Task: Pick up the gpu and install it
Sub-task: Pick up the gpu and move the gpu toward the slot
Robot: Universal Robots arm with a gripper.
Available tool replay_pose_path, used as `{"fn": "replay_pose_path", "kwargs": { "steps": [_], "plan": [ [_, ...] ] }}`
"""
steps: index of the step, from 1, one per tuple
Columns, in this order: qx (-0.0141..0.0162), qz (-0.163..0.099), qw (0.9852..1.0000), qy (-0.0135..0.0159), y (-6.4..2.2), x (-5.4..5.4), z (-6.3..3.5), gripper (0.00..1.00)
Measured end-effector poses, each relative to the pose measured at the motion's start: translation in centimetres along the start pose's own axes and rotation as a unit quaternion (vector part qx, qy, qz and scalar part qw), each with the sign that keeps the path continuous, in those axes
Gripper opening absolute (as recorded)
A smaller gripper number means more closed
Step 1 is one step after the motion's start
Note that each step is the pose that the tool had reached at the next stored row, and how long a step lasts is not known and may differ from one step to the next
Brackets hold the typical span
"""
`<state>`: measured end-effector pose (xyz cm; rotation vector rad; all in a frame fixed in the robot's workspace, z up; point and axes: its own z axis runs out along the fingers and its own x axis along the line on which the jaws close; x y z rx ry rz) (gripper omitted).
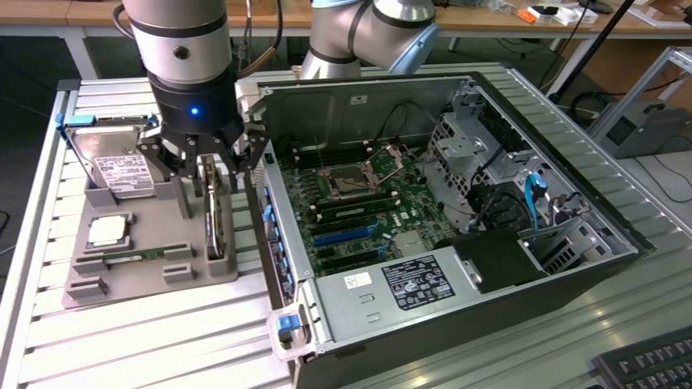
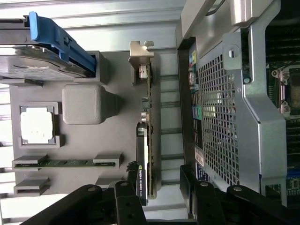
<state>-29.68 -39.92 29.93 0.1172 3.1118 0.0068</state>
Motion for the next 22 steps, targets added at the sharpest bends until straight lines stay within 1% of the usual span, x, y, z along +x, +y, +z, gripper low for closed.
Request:
{"fn": "replay_pose_path", "kwargs": {
  "steps": [22],
  "plan": [
    [0.0012,0.000,1.0000,-0.0001,0.00,0.02,0.79,0.48]
  ]
}}
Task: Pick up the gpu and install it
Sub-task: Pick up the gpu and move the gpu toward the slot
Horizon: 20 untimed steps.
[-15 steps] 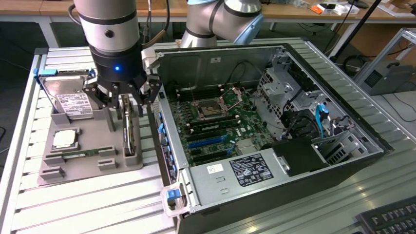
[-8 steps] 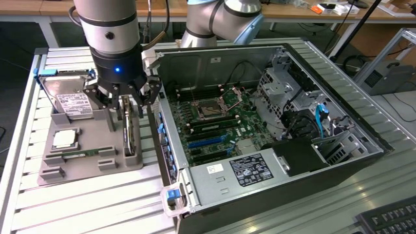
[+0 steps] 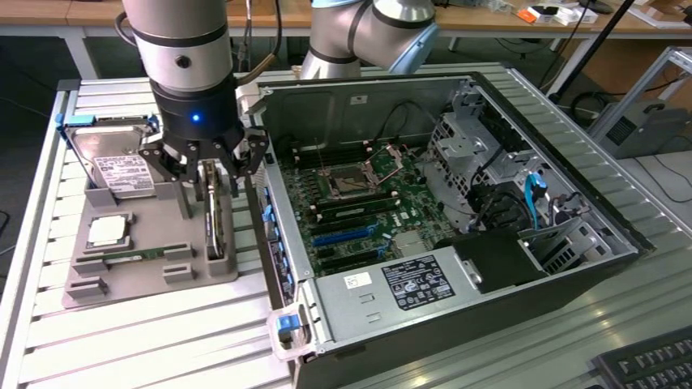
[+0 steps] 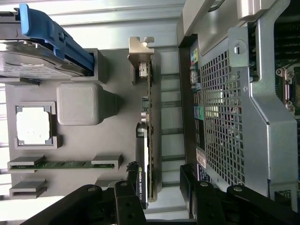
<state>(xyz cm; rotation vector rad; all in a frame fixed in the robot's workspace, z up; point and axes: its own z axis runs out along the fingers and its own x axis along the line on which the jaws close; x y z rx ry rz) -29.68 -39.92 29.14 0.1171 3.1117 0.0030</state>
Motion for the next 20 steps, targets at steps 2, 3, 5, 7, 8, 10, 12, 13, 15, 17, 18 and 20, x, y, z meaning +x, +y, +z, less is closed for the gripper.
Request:
{"fn": "replay_pose_path", "kwargs": {
  "steps": [2,3,5,7,8,10,12,13,15,17,18,20],
  "plan": [
    [0.0001,0.000,1.0000,0.0000,0.00,0.0,0.06,0.48],
    [0.0001,0.000,1.0000,0.0000,0.00,0.0,0.09,0.48],
    [0.0002,0.000,1.0000,0.0000,0.00,0.0,0.17,0.48],
    [0.0003,0.000,1.0000,0.0000,0.00,0.0,0.23,0.48],
    [0.0004,0.000,1.0000,0.0000,0.00,0.0,0.26,0.48],
    [0.0005,0.000,1.0000,0.0000,0.00,0.0,0.33,0.48],
    [0.0006,0.000,1.0000,0.0000,0.00,0.0,0.39,0.48],
    [0.0007,0.000,1.0000,-0.0001,0.00,0.0,0.42,0.48],
    [0.0009,0.000,1.0000,0.0000,0.00,0.0,0.47,0.48],
    [0.0009,0.000,1.0000,-0.0001,0.00,0.0,0.54,0.48],
    [0.0012,0.000,1.0000,-0.0001,0.00,0.0,0.64,0.48],
    [0.0027,0.000,1.0000,-0.0002,0.00,0.0,1.04,0.48]
  ]
}}
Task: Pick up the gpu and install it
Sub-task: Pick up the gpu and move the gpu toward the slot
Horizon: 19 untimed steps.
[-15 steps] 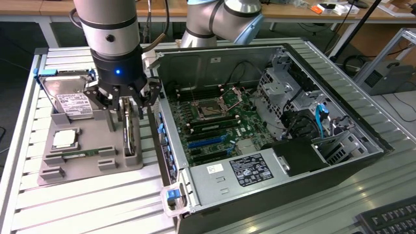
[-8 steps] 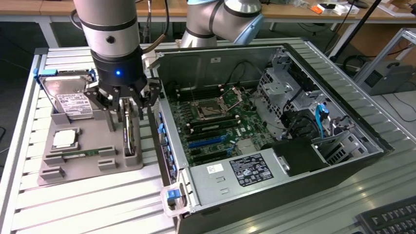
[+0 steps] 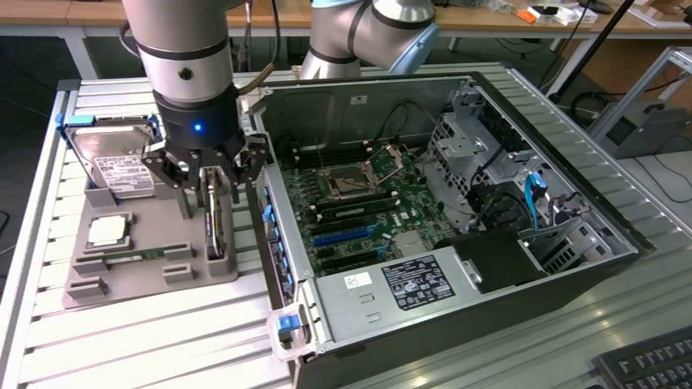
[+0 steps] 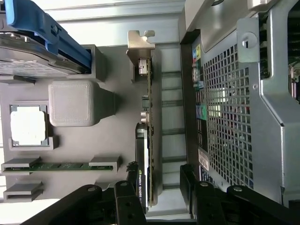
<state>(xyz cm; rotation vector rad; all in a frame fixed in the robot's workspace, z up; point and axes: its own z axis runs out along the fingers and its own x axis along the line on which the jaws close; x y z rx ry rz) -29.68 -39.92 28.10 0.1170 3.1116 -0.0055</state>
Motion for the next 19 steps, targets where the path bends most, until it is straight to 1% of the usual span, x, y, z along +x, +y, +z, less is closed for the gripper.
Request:
{"fn": "replay_pose_path", "kwargs": {
  "steps": [1,2,3,4,5,6,7,16,19],
  "plan": [
    [0.0015,0.000,1.0000,-0.0002,0.01,0.0,0.20,0.48],
    [0.0029,0.000,1.0000,-0.0002,0.57,0.3,0.30,0.48],
    [0.0045,0.000,1.0000,-0.0004,0.79,0.6,0.58,0.48],
    [0.0067,0.000,1.0000,-0.0006,1.21,0.9,0.92,0.48],
    [0.0082,0.000,1.0000,-0.0006,1.73,1.3,1.15,0.48],
    [0.0101,0.000,0.9999,-0.0008,2.09,1.5,1.48,0.48],
    [0.0117,0.000,0.9999,-0.0009,2.08,1.9,2.18,0.48],
    [0.0155,0.000,0.9999,-0.0012,2.07,2.1,3.78,0.48],
    [0.0159,0.000,0.9999,-0.0011,2.06,2.1,4.11,0.48]
  ]
}}
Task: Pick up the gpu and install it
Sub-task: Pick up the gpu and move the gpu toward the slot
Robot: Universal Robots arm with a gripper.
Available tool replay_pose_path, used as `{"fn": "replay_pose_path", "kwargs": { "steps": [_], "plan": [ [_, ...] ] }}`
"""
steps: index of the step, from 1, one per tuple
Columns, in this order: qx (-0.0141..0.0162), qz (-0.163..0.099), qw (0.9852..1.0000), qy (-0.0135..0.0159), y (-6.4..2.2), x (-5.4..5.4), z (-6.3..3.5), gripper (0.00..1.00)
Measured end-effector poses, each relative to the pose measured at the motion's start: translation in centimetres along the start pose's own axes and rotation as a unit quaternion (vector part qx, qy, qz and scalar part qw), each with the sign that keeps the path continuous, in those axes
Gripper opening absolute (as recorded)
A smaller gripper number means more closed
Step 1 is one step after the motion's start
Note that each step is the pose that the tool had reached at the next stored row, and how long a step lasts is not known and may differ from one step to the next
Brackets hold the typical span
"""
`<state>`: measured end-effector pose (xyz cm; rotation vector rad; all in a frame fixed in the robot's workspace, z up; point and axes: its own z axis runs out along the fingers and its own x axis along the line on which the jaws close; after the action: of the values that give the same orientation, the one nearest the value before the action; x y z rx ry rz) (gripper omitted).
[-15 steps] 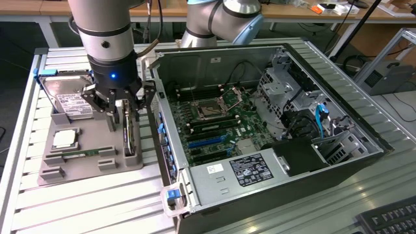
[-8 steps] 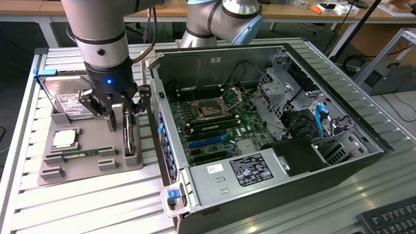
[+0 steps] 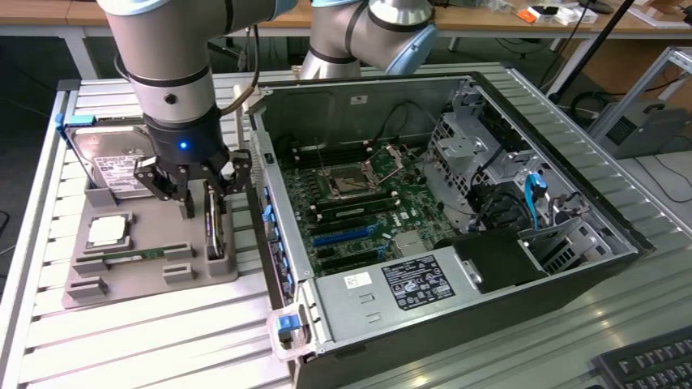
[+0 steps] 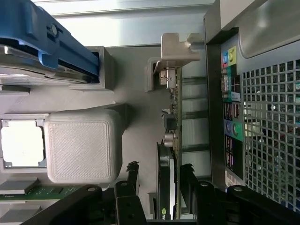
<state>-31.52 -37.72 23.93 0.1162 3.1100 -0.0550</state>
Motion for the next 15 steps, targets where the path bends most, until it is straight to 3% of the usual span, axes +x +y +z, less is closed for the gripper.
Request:
{"fn": "replay_pose_path", "kwargs": {
  "steps": [6,9,15],
  "plan": [
    [0.0000,0.000,1.0000,-0.0001,0.00,0.00,0.01,0.47],
    [-0.0001,0.000,1.0000,-0.0001,0.00,-0.01,0.01,0.28],
    [-0.0001,0.000,1.0000,-0.0001,0.00,0.00,0.01,0.27]
  ]
}}
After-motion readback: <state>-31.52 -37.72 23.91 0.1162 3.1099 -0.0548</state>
